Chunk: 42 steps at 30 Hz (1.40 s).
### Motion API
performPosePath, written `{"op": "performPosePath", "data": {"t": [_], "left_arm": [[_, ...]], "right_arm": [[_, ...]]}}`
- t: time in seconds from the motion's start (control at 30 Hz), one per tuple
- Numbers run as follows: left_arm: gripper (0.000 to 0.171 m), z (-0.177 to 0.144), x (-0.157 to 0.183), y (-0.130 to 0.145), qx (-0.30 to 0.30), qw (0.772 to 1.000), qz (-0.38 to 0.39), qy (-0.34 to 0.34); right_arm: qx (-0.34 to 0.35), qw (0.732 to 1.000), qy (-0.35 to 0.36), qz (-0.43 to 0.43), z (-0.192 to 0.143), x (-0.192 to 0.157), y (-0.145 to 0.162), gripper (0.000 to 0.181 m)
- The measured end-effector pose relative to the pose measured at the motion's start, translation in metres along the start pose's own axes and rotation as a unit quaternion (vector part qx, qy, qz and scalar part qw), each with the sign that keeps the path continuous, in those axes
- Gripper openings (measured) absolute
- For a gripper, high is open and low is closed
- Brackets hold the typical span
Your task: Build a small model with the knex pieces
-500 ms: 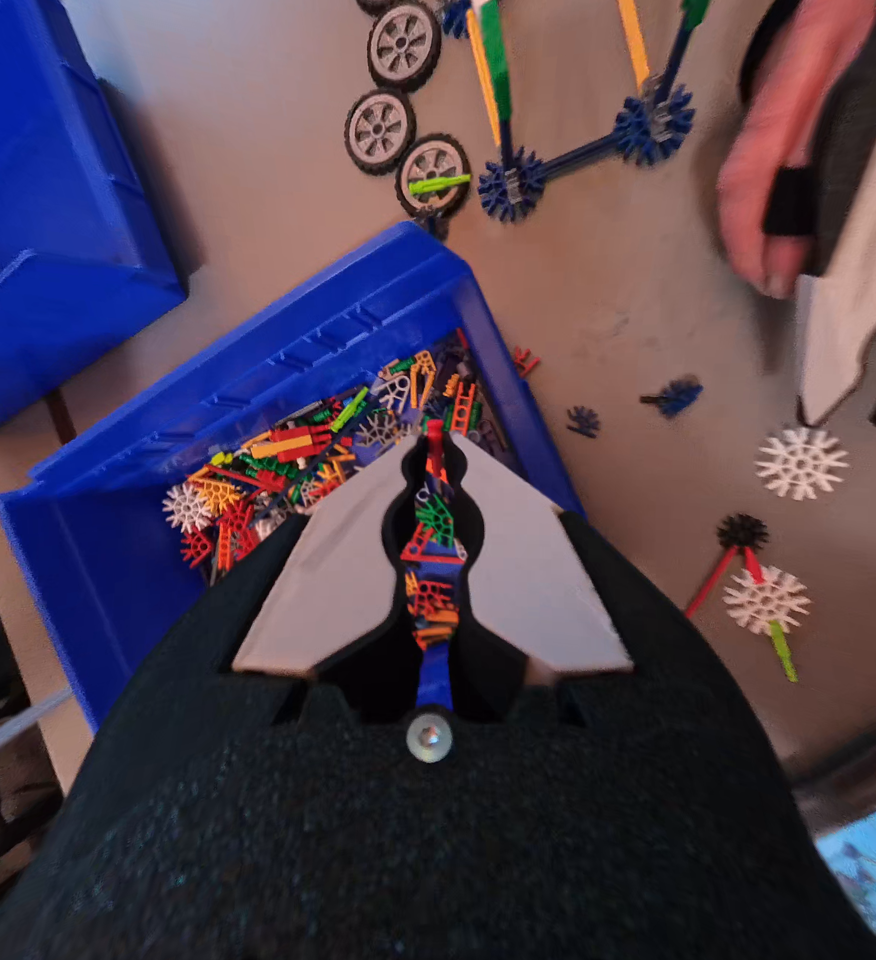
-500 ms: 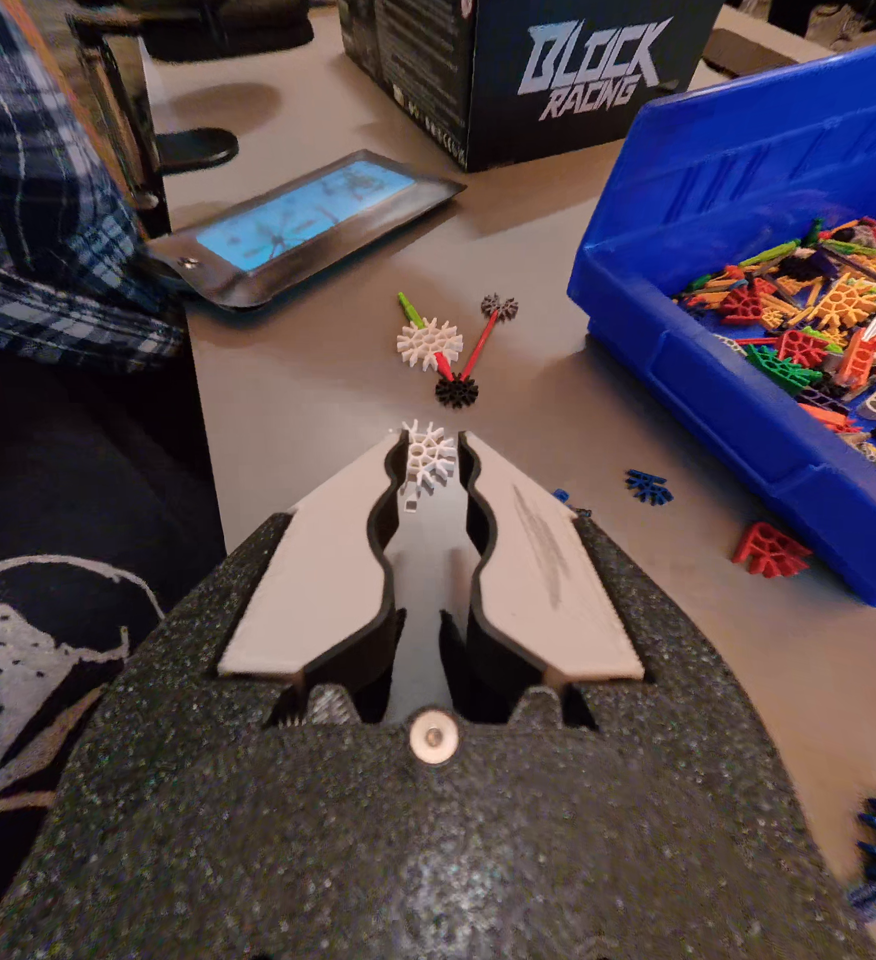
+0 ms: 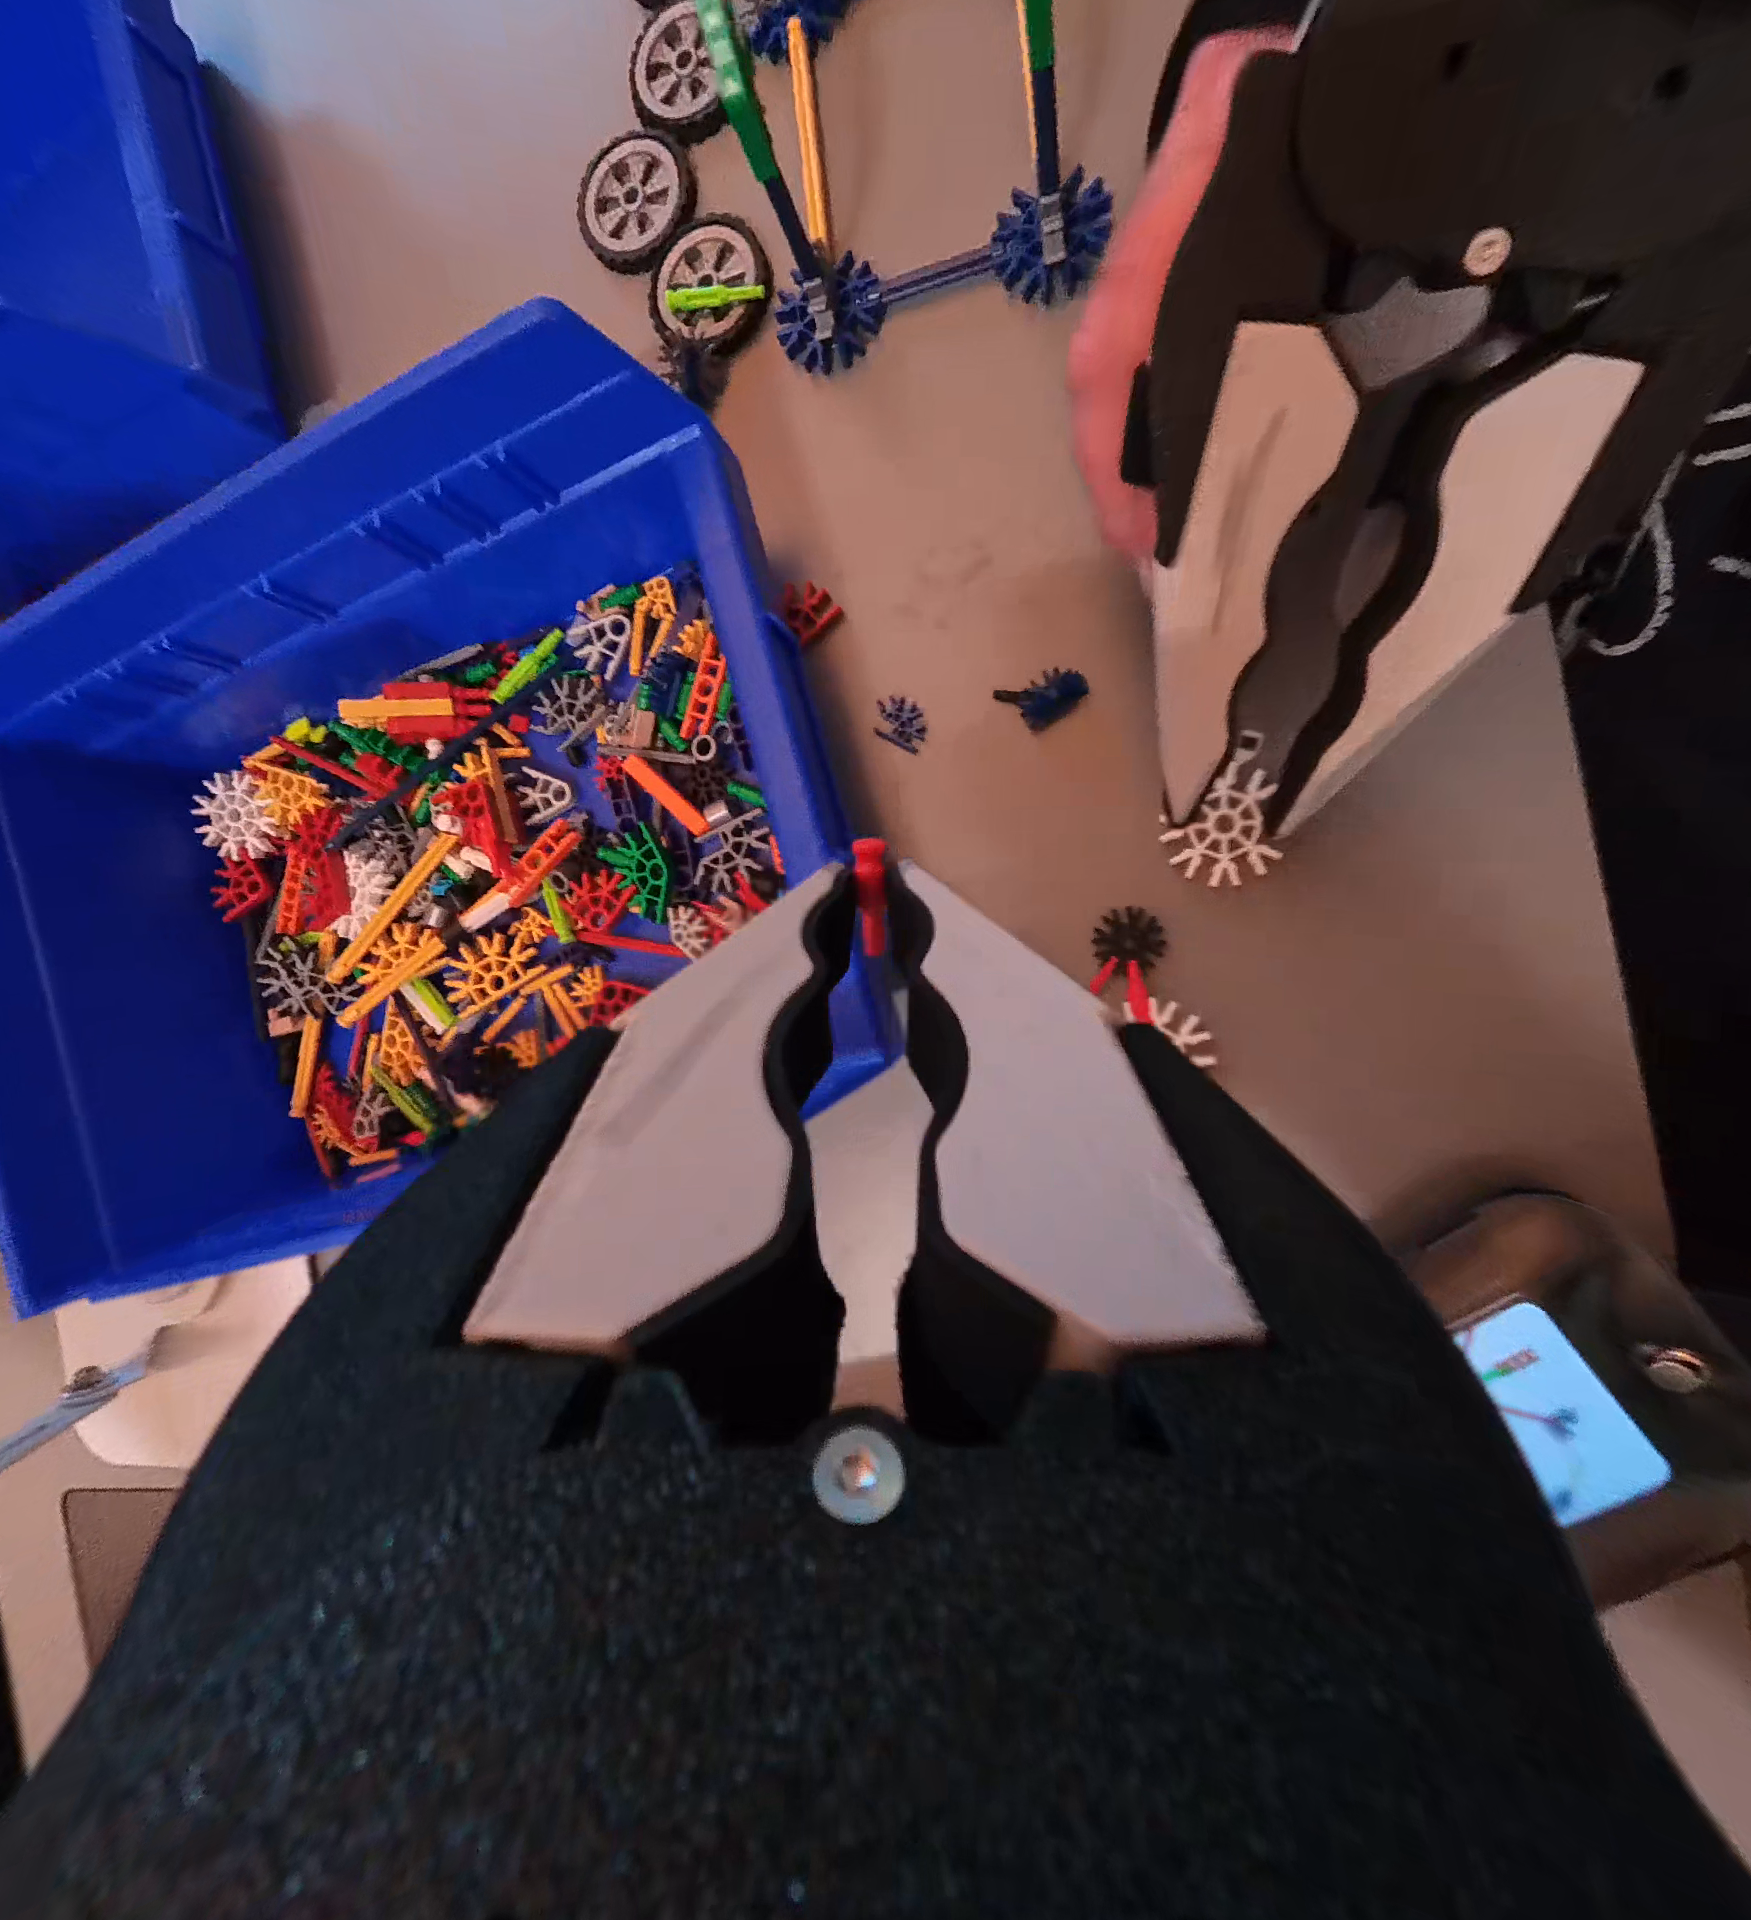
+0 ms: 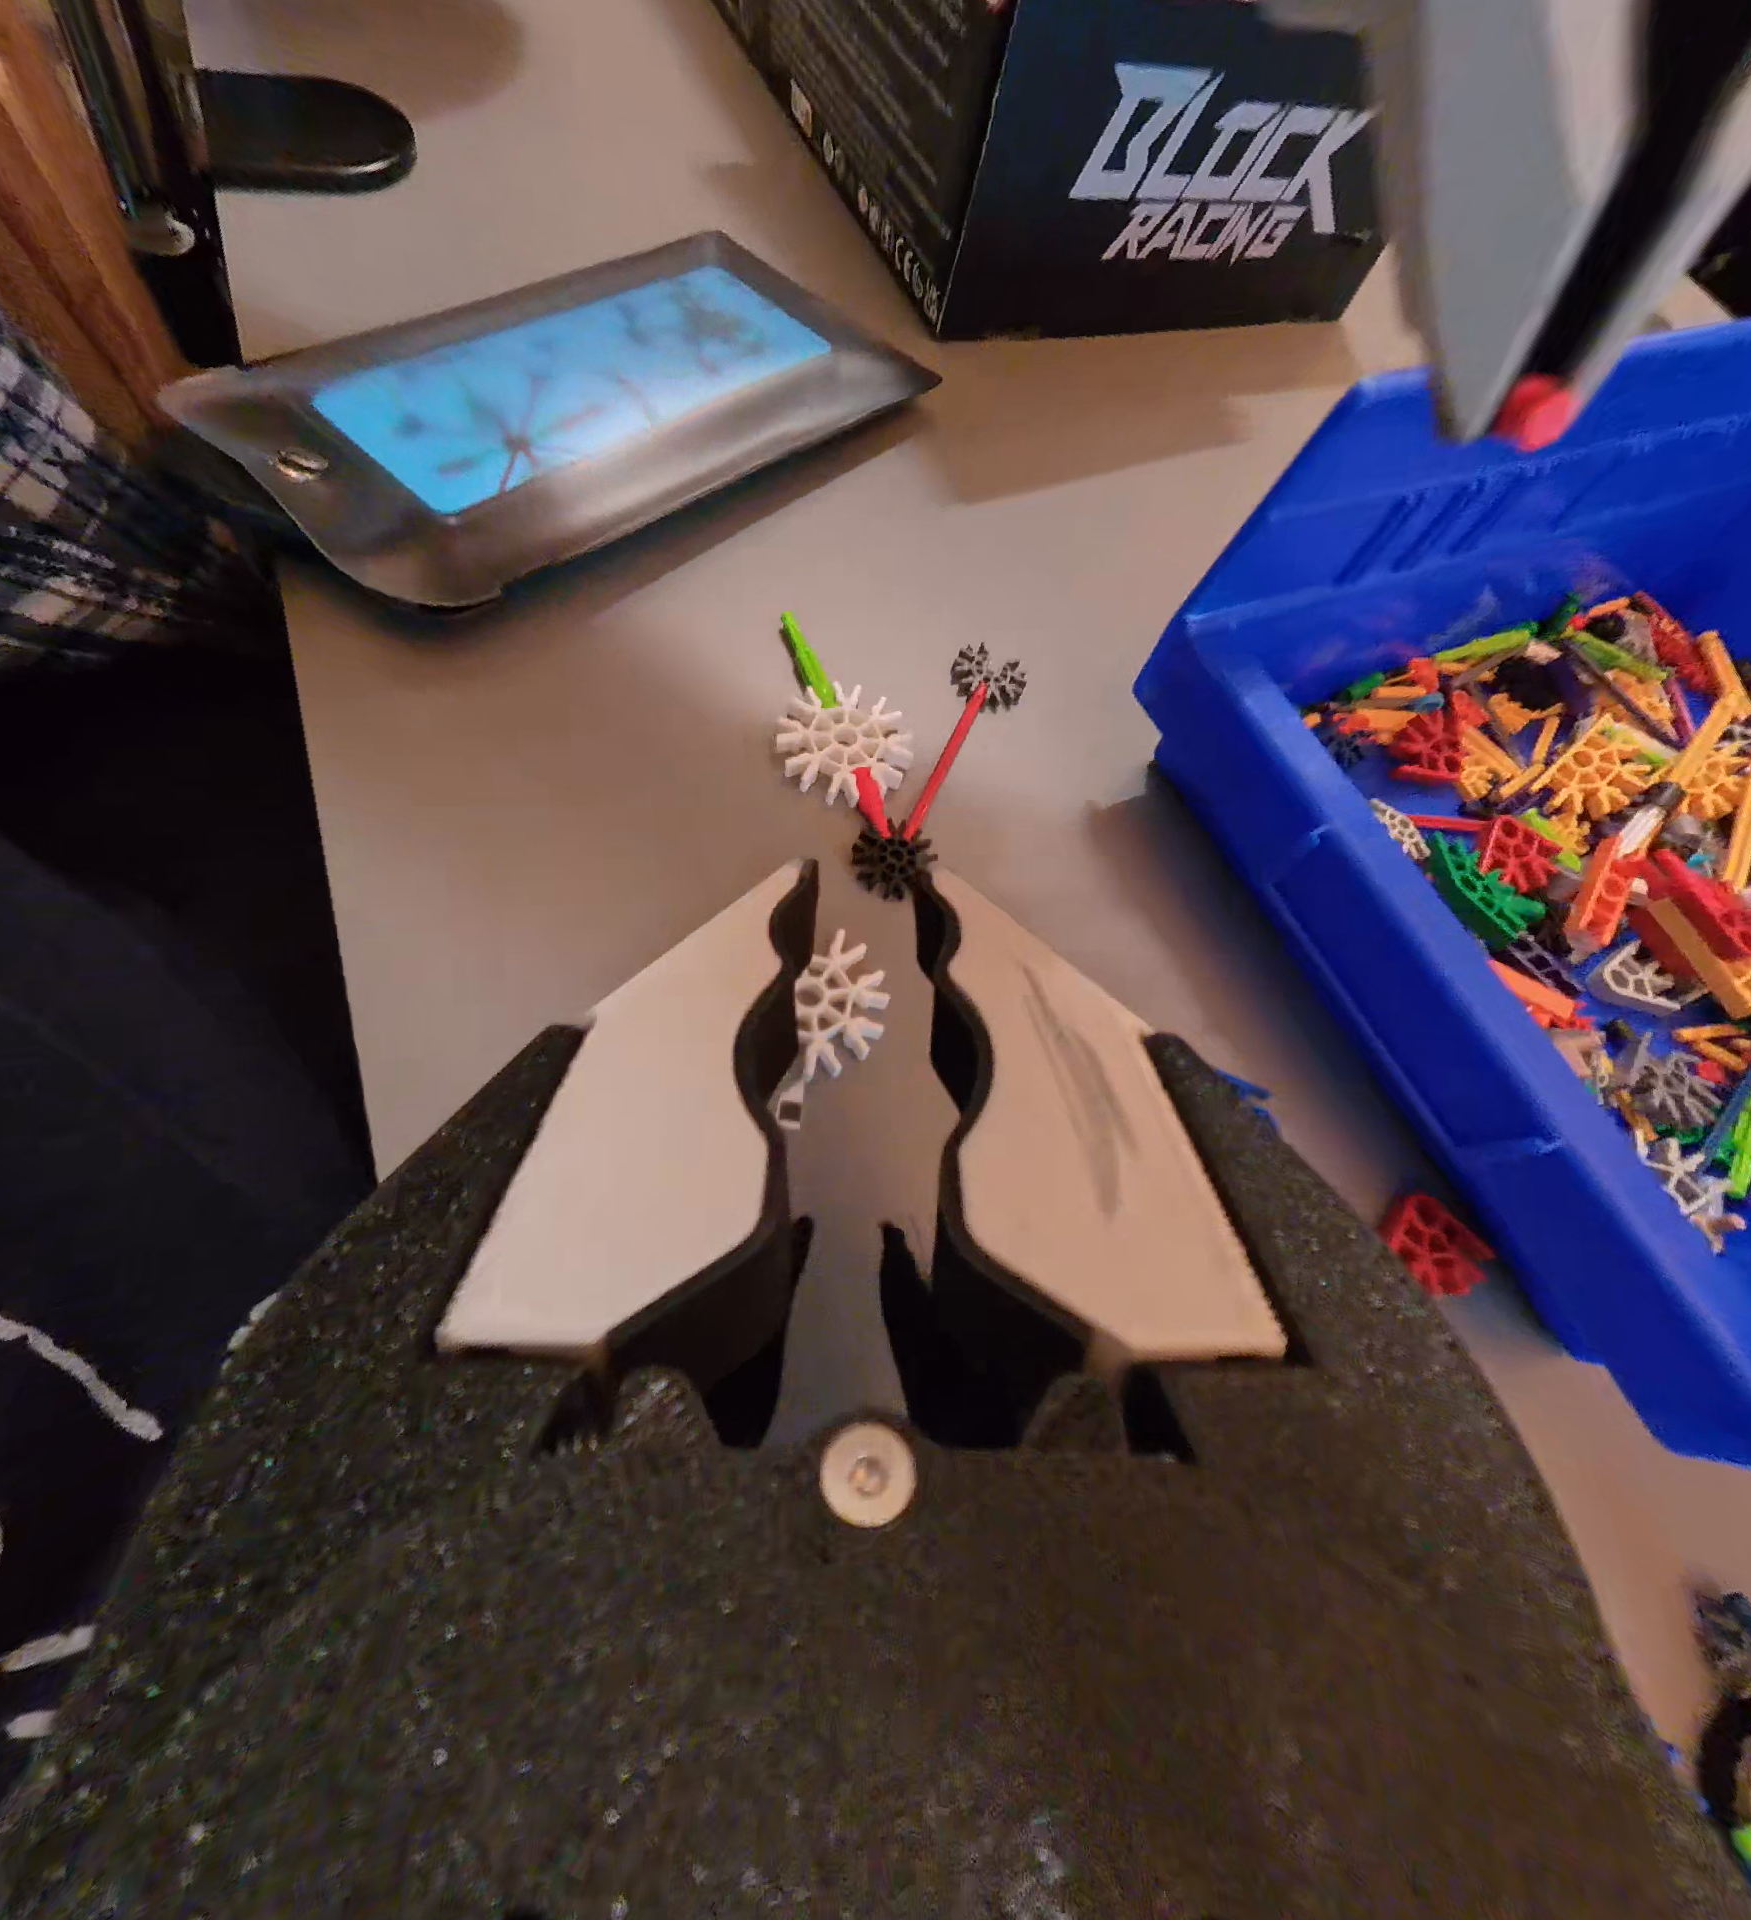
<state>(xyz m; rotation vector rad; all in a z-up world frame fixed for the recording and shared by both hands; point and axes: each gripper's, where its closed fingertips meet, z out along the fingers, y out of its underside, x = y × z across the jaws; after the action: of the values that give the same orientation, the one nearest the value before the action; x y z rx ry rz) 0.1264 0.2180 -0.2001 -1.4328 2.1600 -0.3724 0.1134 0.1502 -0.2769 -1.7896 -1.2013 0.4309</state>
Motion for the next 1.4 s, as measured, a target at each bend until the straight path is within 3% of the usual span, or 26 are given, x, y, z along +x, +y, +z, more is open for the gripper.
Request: {"op": "performPosePath", "data": {"t": [0.43, 0.6, 0.77, 0.97, 1.4], "left_arm": [[0.005, 0.012, 0.053, 0.027, 0.0, 0.999, -0.035, 0.027], [0.005, 0.012, 0.059, 0.026, 0.006, 1.0, -0.014, 0.006], [0.005, 0.012, 0.053, 0.03, -0.025, 0.997, 0.044, -0.061], [0.005, 0.011, 0.048, 0.024, -0.033, 0.986, 0.101, -0.128], [0.005, 0.011, 0.042, 0.022, -0.035, 0.97, 0.154, -0.184]], "right_arm": [[0.042, 0.996, 0.068, -0.047, -0.01, 0.027, -0.045, 0.011], [0.039, 0.998, 0.039, -0.036, -0.001, 0.022, -0.048, 0.01], [0.057, 0.995, -0.009, 0.083, 0.004, 0.025, -0.049, 0.008], [0.121, 0.958, -0.089, 0.244, 0.001, 0.03, -0.06, 0.007], [0.137, 0.935, -0.12, 0.306, 0.004, 0.035, -0.056, 0.006]]}}
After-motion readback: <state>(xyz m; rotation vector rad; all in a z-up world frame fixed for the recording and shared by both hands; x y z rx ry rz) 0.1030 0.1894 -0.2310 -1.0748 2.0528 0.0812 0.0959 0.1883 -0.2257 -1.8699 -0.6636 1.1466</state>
